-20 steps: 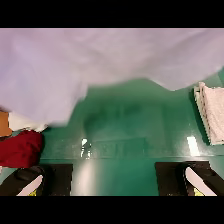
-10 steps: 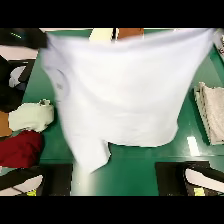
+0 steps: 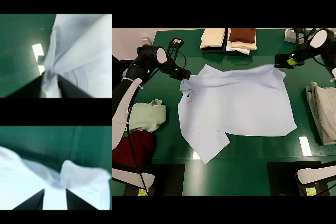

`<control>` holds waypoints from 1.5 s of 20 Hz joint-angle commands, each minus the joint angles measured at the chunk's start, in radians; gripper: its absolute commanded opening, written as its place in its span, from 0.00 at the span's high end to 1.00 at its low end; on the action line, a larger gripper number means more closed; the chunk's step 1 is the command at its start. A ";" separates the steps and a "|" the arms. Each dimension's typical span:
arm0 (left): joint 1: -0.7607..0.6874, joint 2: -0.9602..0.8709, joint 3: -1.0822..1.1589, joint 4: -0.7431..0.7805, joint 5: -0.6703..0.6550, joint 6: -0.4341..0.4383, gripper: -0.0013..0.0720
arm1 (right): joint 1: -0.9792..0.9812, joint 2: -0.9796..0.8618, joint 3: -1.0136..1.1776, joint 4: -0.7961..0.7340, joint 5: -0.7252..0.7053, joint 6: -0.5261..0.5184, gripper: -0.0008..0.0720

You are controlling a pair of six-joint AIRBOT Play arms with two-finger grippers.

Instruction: Fold the shirts.

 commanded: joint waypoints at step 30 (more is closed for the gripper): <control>0.067 0.489 -0.711 -0.212 -0.097 -0.059 0.32 | -0.296 0.477 -1.084 0.103 -0.002 0.013 0.61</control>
